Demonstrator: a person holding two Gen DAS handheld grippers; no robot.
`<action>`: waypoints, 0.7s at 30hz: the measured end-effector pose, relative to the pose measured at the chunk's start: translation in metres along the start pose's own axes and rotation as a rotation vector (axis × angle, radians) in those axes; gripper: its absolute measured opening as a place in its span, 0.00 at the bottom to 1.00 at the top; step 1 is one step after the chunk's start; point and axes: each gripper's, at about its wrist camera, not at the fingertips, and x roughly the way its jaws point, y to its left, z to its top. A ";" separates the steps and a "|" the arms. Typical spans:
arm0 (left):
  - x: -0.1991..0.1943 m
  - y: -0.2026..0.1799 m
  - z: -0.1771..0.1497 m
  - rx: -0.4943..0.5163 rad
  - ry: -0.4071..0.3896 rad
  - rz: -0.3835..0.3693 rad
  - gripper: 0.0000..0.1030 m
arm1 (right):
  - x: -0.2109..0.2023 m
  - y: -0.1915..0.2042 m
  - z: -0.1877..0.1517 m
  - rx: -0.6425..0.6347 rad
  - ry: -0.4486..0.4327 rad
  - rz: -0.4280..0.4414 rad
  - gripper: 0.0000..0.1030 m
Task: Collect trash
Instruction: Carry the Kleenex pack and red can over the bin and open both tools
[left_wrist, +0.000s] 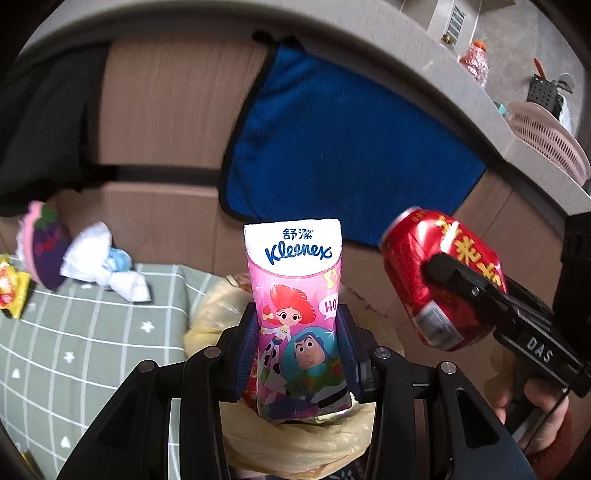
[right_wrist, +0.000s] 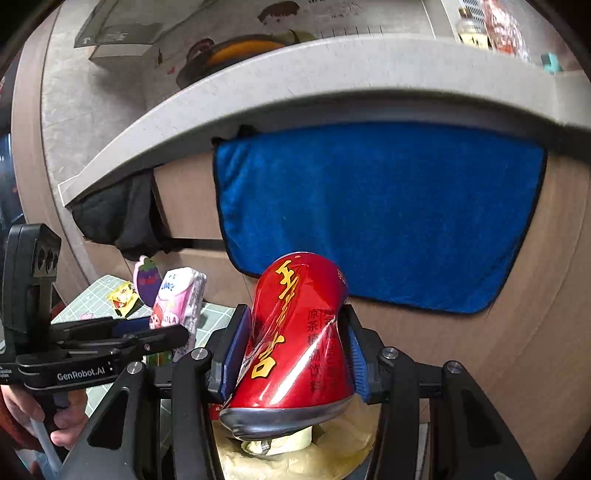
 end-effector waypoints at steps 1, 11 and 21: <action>0.006 0.003 -0.001 0.000 0.021 -0.030 0.42 | 0.003 -0.002 -0.001 0.010 0.004 0.005 0.44; 0.016 0.016 -0.006 -0.014 0.057 -0.072 0.57 | 0.022 -0.001 -0.004 0.020 0.018 0.023 0.44; -0.029 0.041 -0.001 -0.096 -0.040 0.037 0.57 | 0.052 0.015 -0.016 -0.003 0.068 0.048 0.45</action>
